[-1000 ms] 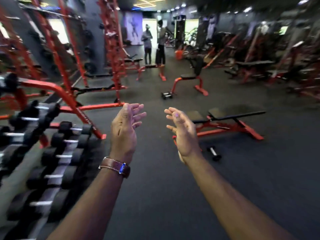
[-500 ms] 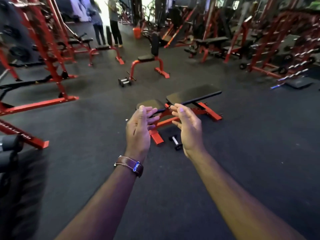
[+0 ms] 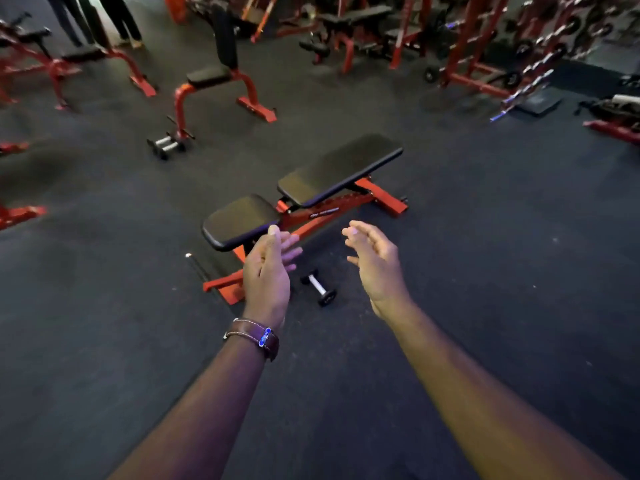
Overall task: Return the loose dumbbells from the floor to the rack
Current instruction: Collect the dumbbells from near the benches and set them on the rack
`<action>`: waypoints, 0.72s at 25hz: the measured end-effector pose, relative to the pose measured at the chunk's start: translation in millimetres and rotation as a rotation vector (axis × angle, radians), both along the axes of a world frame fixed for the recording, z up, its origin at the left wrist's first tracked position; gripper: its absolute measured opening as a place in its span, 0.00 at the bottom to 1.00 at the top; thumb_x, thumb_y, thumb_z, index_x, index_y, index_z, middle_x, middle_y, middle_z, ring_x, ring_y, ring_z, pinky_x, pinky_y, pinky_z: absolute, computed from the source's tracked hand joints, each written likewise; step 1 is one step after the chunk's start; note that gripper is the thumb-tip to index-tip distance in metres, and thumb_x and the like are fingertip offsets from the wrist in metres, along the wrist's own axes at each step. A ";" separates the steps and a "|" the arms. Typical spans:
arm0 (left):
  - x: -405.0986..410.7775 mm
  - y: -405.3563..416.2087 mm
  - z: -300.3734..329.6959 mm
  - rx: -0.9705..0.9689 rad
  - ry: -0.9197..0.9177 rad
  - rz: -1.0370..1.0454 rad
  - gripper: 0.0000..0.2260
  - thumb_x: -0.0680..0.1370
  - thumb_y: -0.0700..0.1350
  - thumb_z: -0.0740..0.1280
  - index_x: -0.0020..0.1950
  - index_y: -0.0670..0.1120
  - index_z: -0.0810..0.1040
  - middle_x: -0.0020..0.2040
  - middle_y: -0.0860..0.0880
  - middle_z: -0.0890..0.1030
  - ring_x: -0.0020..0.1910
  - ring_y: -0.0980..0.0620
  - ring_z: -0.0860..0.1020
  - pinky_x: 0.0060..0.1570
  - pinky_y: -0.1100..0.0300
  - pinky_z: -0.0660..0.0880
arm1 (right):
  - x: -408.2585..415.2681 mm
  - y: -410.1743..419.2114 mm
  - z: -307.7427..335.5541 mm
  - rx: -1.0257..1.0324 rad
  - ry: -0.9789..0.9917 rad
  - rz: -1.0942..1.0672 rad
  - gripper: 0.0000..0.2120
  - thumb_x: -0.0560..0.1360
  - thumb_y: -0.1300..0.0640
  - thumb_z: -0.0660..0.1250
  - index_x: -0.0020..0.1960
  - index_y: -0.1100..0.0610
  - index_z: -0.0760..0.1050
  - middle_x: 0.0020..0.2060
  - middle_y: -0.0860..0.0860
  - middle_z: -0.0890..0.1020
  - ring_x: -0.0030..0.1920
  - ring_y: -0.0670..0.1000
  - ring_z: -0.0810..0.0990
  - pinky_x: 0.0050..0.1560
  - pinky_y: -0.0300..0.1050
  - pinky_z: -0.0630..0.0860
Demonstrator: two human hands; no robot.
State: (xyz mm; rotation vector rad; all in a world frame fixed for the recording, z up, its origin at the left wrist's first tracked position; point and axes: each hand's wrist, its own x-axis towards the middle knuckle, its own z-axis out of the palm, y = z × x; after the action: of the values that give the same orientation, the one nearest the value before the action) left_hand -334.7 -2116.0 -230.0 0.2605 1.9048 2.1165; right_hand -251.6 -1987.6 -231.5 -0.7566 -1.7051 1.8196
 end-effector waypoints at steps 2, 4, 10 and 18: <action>-34.9 41.0 -39.7 -0.058 -0.131 0.014 0.15 0.83 0.56 0.57 0.49 0.48 0.79 0.55 0.44 0.85 0.50 0.47 0.84 0.46 0.54 0.75 | -41.1 45.3 -29.4 -0.003 -0.106 0.009 0.14 0.80 0.53 0.67 0.64 0.56 0.77 0.57 0.51 0.83 0.57 0.45 0.81 0.64 0.48 0.77; -72.0 84.6 -84.6 -0.118 -0.225 0.045 0.14 0.83 0.55 0.59 0.47 0.48 0.78 0.54 0.43 0.85 0.49 0.47 0.84 0.46 0.53 0.75 | -90.0 94.2 -62.1 0.014 -0.175 0.031 0.15 0.79 0.53 0.67 0.64 0.57 0.77 0.57 0.53 0.83 0.56 0.44 0.81 0.65 0.50 0.77; -170.5 205.2 -233.5 -0.309 -0.436 0.183 0.14 0.82 0.55 0.60 0.44 0.48 0.78 0.52 0.45 0.85 0.48 0.48 0.84 0.44 0.56 0.74 | -231.6 220.9 -209.9 -0.005 -0.419 0.207 0.17 0.78 0.51 0.68 0.64 0.58 0.77 0.52 0.50 0.84 0.51 0.44 0.81 0.61 0.50 0.77; -279.7 324.9 -500.3 -0.434 -0.731 0.262 0.18 0.80 0.61 0.60 0.43 0.48 0.77 0.49 0.47 0.83 0.50 0.46 0.82 0.58 0.44 0.77 | -363.7 315.0 -497.6 -0.112 -0.651 0.334 0.18 0.77 0.52 0.70 0.65 0.57 0.76 0.48 0.45 0.82 0.49 0.42 0.80 0.59 0.48 0.78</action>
State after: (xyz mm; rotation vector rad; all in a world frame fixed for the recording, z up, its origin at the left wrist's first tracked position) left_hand -614.4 -1791.1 -730.3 -0.7774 1.9002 1.5317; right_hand -615.3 -1672.6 -729.1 -1.2813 -2.2549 2.0409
